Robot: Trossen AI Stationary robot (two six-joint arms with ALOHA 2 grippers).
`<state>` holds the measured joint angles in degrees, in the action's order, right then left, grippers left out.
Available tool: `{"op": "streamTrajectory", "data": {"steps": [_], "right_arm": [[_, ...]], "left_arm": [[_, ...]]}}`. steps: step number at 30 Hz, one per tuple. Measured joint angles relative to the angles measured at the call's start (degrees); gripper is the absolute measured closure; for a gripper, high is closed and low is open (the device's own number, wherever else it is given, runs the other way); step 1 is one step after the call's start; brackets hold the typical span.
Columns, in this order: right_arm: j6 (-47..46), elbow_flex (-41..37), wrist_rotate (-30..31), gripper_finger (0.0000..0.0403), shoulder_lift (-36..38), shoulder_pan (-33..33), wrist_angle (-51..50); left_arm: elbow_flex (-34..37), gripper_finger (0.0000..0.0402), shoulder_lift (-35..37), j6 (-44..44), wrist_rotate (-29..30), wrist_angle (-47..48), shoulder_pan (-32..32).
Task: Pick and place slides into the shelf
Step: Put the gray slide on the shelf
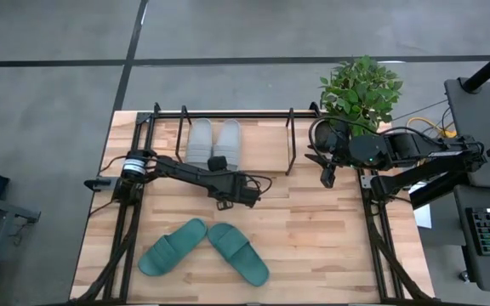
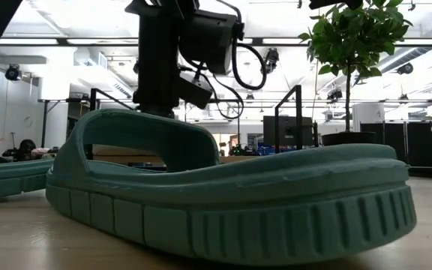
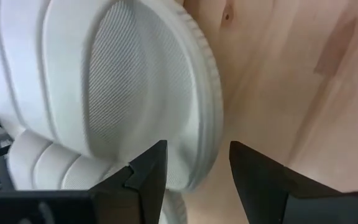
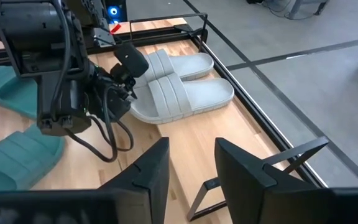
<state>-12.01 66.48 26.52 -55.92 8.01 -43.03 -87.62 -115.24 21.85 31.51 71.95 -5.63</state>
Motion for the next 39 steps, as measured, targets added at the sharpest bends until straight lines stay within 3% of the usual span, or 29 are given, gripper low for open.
{"op": "streamTrajectory", "data": {"steps": [5,14,22,27,31,36,39], "right_arm": [[0.00,0.00,0.00,0.0278,0.00,-0.02,0.04],[0.00,0.00,0.00,0.0273,0.00,-0.02,0.04],[0.00,0.00,0.00,0.0281,0.02,-0.01,0.04],[0.00,-0.47,-0.09,0.0287,-0.14,0.01,0.59],[-0.02,-2.65,-1.47,0.0286,-0.59,0.77,2.50],[2.18,-7.19,-1.53,0.0287,-0.81,2.69,9.67],[6.44,-9.89,-1.51,0.0291,-0.87,3.65,15.76]], "left_arm": [[-2.17,0.0243,0.07,-1.89,-0.47,1.59,0.00],[-5.95,0.0243,1.41,-5.78,-7.07,2.38,-0.11],[-6.00,0.0244,10.37,-7.36,-9.01,0.03,-2.62],[-2.46,0.0263,18.82,-14.74,-8.87,-13.68,-6.37],[3.70,0.0308,26.72,-21.88,-8.98,-30.05,-9.67],[13.55,0.0384,38.19,-23.74,-8.59,-42.74,-11.50],[20.70,0.0394,45.62,-23.80,-8.27,-49.59,-11.67]]}}
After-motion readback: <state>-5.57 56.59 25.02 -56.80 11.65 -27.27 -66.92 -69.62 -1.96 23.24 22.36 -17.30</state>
